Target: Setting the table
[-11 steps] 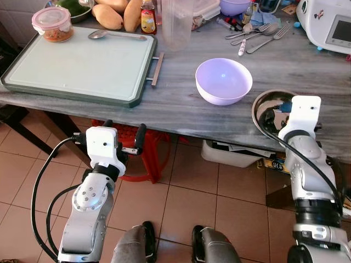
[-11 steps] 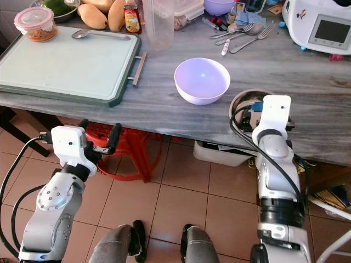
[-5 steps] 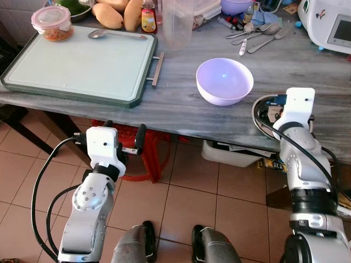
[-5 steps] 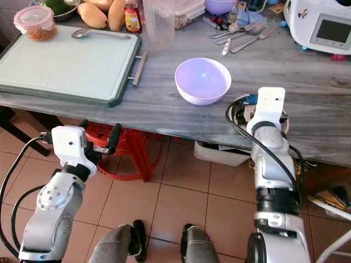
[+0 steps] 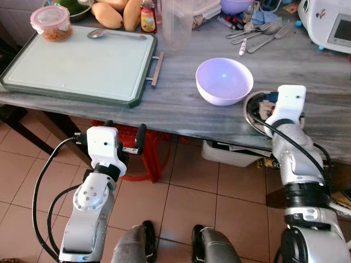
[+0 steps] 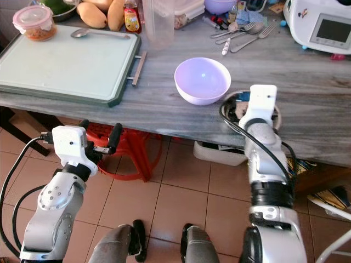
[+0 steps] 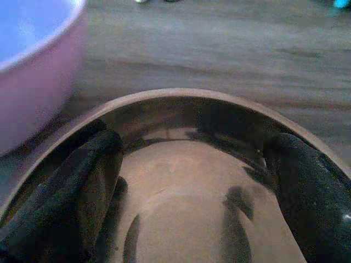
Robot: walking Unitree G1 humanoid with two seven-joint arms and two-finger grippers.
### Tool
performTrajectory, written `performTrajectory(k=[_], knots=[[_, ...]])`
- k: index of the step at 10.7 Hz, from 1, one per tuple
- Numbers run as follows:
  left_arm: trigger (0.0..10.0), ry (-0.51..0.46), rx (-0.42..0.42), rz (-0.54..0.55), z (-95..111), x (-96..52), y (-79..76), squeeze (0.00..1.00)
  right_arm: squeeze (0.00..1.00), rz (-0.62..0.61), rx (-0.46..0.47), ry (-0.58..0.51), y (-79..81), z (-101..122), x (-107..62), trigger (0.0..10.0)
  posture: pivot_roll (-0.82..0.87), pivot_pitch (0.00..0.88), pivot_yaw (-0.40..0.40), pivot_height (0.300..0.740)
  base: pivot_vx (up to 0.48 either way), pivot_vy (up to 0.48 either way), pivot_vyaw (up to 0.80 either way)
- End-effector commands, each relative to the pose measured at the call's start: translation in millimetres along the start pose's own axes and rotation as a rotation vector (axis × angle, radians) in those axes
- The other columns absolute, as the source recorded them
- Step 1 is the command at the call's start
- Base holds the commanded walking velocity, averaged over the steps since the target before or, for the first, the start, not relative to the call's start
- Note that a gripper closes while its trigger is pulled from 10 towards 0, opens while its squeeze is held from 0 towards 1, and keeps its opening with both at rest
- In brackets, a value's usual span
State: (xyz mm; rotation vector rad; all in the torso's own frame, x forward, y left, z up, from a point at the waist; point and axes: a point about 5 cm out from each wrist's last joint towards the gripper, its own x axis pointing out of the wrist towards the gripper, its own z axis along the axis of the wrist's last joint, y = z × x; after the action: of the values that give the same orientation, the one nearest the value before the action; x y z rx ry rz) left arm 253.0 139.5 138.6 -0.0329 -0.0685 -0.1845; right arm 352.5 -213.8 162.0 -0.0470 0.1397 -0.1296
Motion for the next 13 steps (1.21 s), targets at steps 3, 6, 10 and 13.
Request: performTrajectory(k=[3,6,10,13], knots=[[10.0,-0.006,0.003,0.004,2,-1.1,-0.6,0.00,0.00,0.017,0.014,-0.007,1.7,0,-0.7,10.0,-0.01,0.231,-0.017,0.740,0.000,0.000,0.00],[10.0,-0.007,0.001,0.007,3,-1.8,0.0,0.00,0.00,-0.006,0.000,-0.061,-9.5,11,-11.9,10.0,-0.01,0.231,-0.018,0.740,0.000,0.000,0.00],[10.0,-0.016,-0.003,0.004,3,0.4,0.2,0.00,0.00,-0.012,0.008,-0.150,-5.5,25,-36.9,10.0,-0.03,0.214,-0.019,0.740,0.000,0.000,0.00],[10.0,-0.033,0.033,0.072,7,3.4,4.2,0.00,0.00,0.004,-0.010,-0.256,6.3,26,-60.8,10.0,-0.03,0.213,-0.016,0.740,0.000,0.000,0.00]])
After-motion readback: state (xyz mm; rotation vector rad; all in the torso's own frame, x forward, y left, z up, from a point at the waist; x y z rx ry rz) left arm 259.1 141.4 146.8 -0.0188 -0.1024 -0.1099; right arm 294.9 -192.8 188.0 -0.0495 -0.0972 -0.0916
